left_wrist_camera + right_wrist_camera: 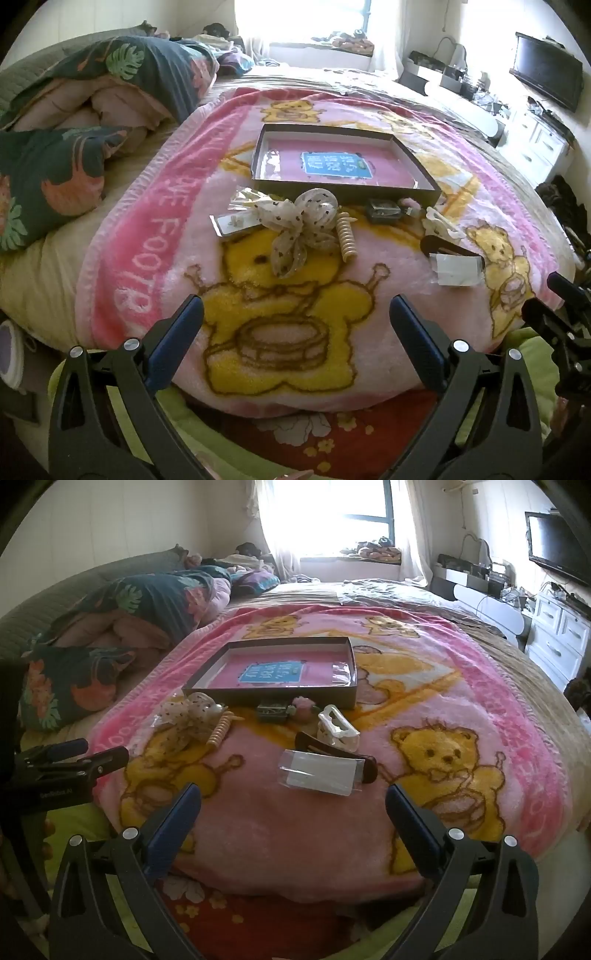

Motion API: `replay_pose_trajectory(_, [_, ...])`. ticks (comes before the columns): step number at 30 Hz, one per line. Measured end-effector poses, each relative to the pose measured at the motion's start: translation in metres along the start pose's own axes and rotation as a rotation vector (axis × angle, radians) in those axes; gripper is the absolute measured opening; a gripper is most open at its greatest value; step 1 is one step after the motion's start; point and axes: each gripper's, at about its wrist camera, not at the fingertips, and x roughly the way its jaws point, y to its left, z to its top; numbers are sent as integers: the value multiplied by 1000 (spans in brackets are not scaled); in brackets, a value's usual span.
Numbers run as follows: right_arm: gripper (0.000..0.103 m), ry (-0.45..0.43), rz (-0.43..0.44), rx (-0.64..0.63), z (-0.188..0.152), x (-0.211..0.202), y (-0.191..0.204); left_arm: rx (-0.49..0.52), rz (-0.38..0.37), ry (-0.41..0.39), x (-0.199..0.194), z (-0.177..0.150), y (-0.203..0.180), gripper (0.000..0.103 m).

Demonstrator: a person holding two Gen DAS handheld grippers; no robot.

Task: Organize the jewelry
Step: 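Move both tools toward the jewelry in front of the box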

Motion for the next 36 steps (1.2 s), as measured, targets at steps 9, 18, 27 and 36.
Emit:
replay_pose_trajectory(9, [99, -1, 5, -1, 1, -2, 1, -2, -1, -3, 0, 1, -2, 94])
replay_pose_trajectory(18, [99, 5, 13, -4, 1, -1, 3, 7, -5, 0, -7, 4, -1, 94])
replay_pose_trajectory(27, [99, 5, 26, -9, 0, -1, 5, -7, -8, 20, -1, 2, -1, 94])
replay_pose_trajectory(36, [99, 19, 52, -32, -1, 5, 11, -21, -18, 50, 3, -2, 2, 94])
